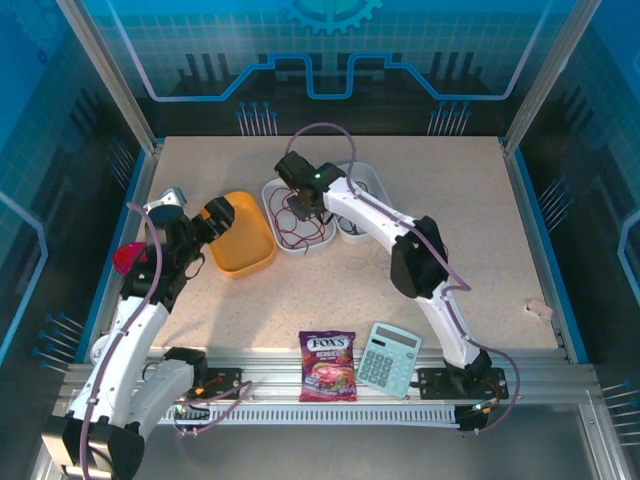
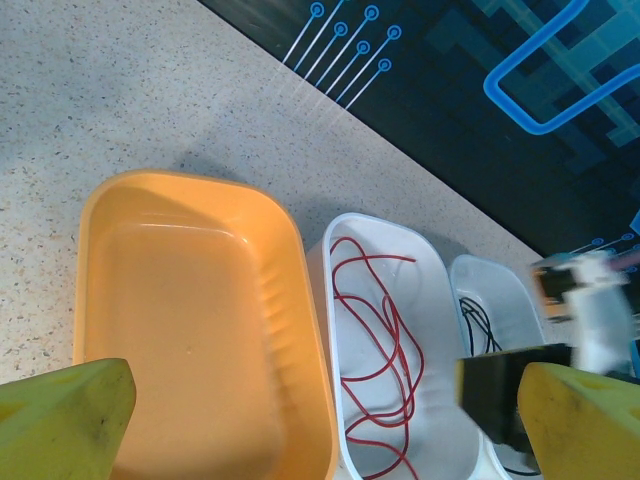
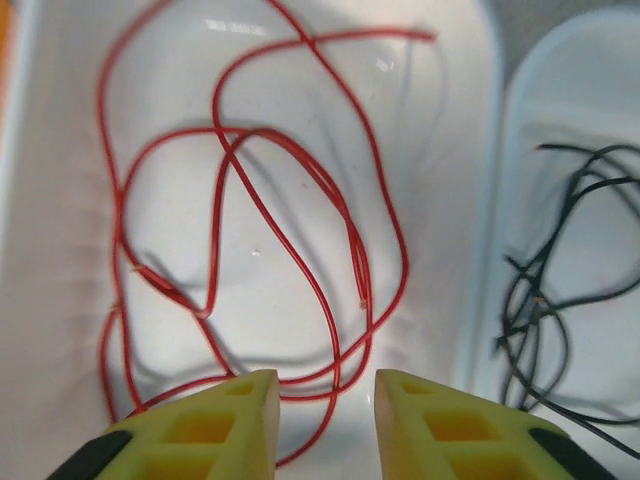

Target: Untangle the cables

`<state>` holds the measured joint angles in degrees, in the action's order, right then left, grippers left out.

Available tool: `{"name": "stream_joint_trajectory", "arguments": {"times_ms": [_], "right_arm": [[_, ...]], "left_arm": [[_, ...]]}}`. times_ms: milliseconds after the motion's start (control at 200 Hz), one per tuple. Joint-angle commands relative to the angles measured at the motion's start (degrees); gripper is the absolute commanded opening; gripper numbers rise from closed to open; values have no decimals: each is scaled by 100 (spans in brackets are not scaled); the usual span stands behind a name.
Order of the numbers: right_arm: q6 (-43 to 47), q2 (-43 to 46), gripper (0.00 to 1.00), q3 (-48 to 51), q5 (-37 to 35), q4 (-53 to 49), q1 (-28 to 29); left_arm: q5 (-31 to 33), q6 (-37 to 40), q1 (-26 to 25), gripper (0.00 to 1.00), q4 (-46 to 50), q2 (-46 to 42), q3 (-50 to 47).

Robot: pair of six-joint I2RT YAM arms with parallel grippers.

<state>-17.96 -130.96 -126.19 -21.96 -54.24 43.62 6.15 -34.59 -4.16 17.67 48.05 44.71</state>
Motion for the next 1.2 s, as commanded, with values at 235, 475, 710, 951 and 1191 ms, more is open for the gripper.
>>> {"name": "stream_joint_trajectory", "arguments": {"times_ms": [235, 475, 710, 951, 1191], "right_arm": [[-398, 1648, 35, 1332, -438, 103, 77], [-791, 2409, 39, 2445, 191, 405, 344], [-1185, 2031, 72, 2366, 317, 693, 1052], [-1003, 609, 78, 756, -346, -445, 1458], [-927, -147, 77, 71, -453, -829, 1519]], "left_arm": [[-145, -113, 65, 99, -102, -85, -92], [-106, -94, 65, 99, -62, -97, -100], [-105, -118, 67, 99, -97, -95, -134], [-64, -66, 65, 99, -12, -160, -148], [16, -57, 65, 99, -27, -213, -187]]}}
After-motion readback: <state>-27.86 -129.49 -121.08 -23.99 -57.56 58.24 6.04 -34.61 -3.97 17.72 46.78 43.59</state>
